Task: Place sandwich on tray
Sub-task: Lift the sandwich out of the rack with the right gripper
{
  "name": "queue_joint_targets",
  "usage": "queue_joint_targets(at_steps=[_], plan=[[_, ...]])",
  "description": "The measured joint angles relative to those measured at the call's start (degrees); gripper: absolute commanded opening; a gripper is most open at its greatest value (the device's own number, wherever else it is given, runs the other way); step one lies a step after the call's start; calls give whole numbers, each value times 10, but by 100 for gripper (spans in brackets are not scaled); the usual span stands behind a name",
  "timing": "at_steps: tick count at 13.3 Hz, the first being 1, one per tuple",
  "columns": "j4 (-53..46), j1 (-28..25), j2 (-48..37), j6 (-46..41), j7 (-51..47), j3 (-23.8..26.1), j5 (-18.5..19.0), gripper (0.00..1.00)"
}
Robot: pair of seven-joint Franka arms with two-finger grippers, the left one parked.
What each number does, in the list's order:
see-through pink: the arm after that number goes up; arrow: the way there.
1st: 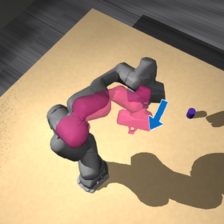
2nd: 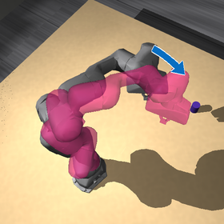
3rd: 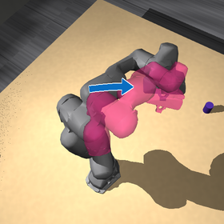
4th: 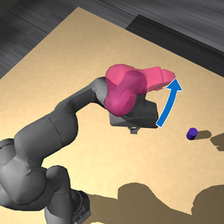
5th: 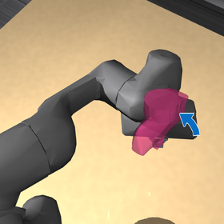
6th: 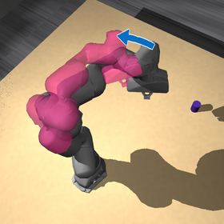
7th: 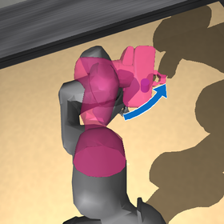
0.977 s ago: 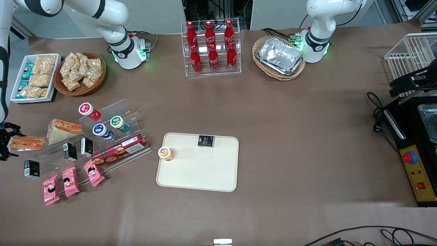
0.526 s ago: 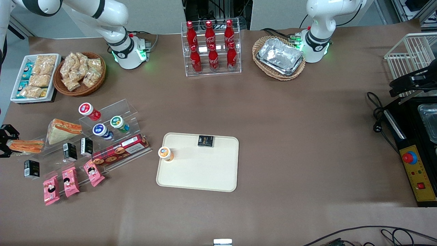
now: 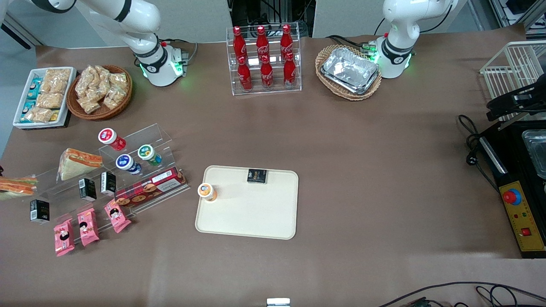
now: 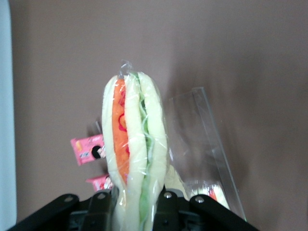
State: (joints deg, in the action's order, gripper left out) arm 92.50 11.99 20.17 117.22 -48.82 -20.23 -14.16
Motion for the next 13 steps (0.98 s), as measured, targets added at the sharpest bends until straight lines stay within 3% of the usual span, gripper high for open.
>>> queue_joint_targets(at_steps=[7, 13], plan=[[-25, -37, -55, -72, -29, 30, -14, 0], [-25, -204, -83, -98, -262, 34, 15, 0]])
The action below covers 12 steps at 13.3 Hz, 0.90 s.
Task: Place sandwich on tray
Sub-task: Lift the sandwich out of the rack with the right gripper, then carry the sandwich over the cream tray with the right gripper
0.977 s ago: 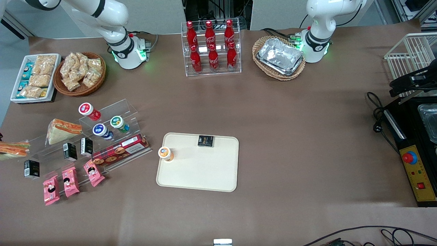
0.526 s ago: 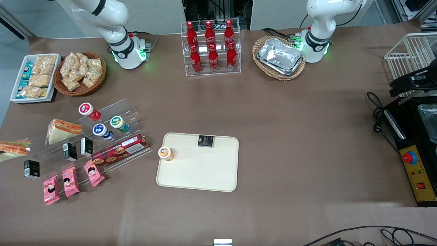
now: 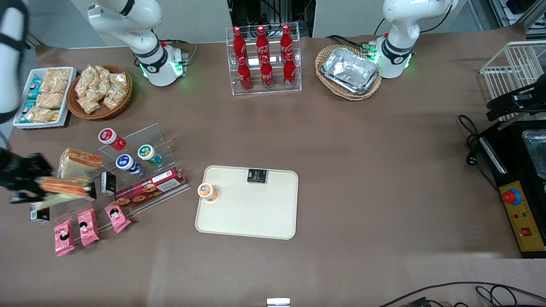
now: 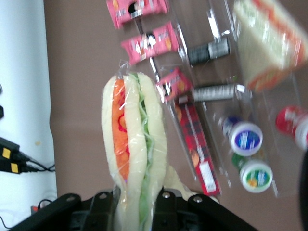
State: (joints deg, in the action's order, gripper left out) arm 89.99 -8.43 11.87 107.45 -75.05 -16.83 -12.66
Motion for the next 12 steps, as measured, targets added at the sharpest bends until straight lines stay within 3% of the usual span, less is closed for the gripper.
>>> queue_joint_targets(at_steps=[5, 12], plan=[[2, -153, 17, 30, -230, 1, 31, 0], [6, -267, 140, 198, -452, 1, 32, 0]])
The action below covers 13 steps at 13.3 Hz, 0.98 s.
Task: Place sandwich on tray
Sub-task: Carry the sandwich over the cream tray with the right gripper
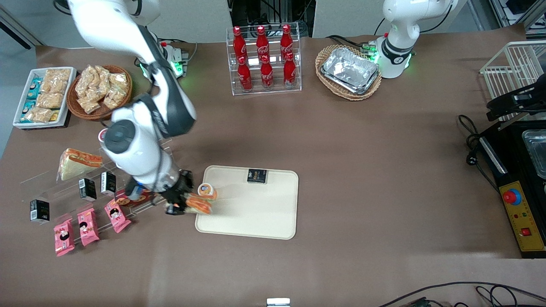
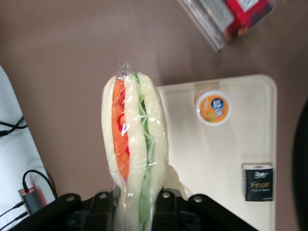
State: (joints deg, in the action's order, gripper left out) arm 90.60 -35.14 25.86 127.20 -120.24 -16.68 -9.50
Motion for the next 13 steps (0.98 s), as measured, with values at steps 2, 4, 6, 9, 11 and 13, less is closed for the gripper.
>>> queue_joint_targets(at_steps=[2, 4, 6, 9, 11, 13], plan=[[-1, -17, 40, 51, -43, 0, 0, 0], [-8, -35, 80, 93, -79, 0, 0, 0], [-22, -50, 117, 144, -107, 1, 0, 0], [-51, -66, 171, 208, -134, 11, 0, 0], [-71, -68, 201, 225, -141, 24, 0, 0], [-83, -71, 224, 236, -155, 31, 0, 0]])
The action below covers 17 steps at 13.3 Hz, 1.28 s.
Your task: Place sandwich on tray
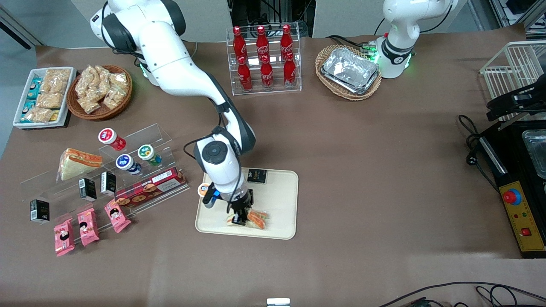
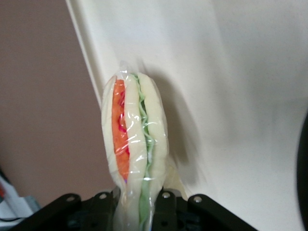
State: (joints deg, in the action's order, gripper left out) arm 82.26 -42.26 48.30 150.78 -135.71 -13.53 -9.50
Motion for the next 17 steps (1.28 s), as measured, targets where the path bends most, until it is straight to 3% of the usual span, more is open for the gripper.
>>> queue_joint_targets(at_steps=[1, 2, 3, 4, 5, 6, 12, 17], plan=[[-3, -3, 8, 2, -3, 1, 0, 6], [-4, -5, 13, 3, -5, 1, 0, 23], [-4, -6, 16, 3, -5, 1, 0, 65], [-4, -6, 18, 3, -5, 1, 0, 86], [-4, -6, 19, 3, -5, 0, 0, 96], [-4, -4, 19, 3, -5, -1, 0, 100], [-21, 6, -14, -7, 44, -25, 8, 100], [-20, 44, -136, -160, 265, -34, 12, 100]])
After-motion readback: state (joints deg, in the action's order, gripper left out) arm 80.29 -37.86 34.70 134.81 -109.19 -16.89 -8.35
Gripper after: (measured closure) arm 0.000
